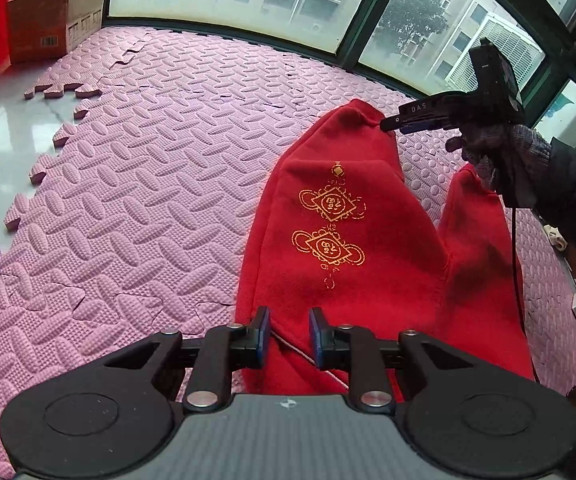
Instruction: Fold clothes
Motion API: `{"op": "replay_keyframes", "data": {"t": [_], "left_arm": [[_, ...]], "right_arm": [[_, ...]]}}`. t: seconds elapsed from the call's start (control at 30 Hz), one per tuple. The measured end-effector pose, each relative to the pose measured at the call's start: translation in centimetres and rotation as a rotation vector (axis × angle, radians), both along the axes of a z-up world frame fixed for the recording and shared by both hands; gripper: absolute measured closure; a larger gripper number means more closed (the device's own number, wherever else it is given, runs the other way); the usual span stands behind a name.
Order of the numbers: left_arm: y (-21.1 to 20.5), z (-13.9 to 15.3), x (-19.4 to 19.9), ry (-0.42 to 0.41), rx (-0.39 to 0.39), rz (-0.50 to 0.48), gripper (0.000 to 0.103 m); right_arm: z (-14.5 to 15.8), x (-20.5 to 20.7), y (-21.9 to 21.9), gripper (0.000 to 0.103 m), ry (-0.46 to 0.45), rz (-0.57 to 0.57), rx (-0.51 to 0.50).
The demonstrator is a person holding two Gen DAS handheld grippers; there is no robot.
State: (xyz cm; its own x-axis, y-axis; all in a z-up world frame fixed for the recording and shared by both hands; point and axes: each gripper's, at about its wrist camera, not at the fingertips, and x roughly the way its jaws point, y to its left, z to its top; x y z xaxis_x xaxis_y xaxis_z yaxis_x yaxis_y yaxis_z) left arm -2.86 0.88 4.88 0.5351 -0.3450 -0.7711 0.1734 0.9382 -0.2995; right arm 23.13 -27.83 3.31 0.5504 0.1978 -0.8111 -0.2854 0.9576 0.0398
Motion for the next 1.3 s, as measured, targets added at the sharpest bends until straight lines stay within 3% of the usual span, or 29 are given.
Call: {"op": "replay_keyframes", "data": {"t": [0.13,0.2,0.27,0.43,0.63,0.8,1.1,1.2,1.3], "left_arm": [[0.1,-0.1,0.4,-0.023,0.047,0.019,0.073],[0.2,-0.5,0.7,-0.015,0.058,0.027,0.073],[0.2,-1.0,0.8,-0.007,0.057,0.023,0.075],[-0.1,-1.7,1.1,-0.013,0.073,-0.005,0.086],[0.1,-1.2,0.9,-0.033,0.085,0.026,0.089],[0.5,-1.2,1.1,-0.023,0.083,0.042,0.089],[1.1,-1.1,0.7,-0.016,0.060,0.066,0.089],[1.2,-1.3,0.8,-0.007,0.048,0.067,0.088],[1.3,-1.3,1.0,0.000,0.039,0.066,0.087]], "right_arm": [[-1.3,0.4,0.2,0.065,0.028,-0.015,0.009],[-1.7,0.6,0.4,0.072,0.031,-0.015,0.021],[-1.4,0.8,0.8,0.086,0.009,0.008,0.007],[-0.1,1.7,2.8,0.089,-0.090,0.068,-0.060],[0.7,3.8,5.9,0.089,-0.185,0.123,-0.077],[-1.6,4.9,7.4,0.085,-0.121,0.134,-0.150],[-2.3,6.4,8.9,0.080,-0.117,0.136,-0.162],[-1.4,6.1,9.3,0.078,-0.110,0.151,-0.171],[0.5,4.8,8.4,0.069,-0.099,0.178,-0.149]]}}
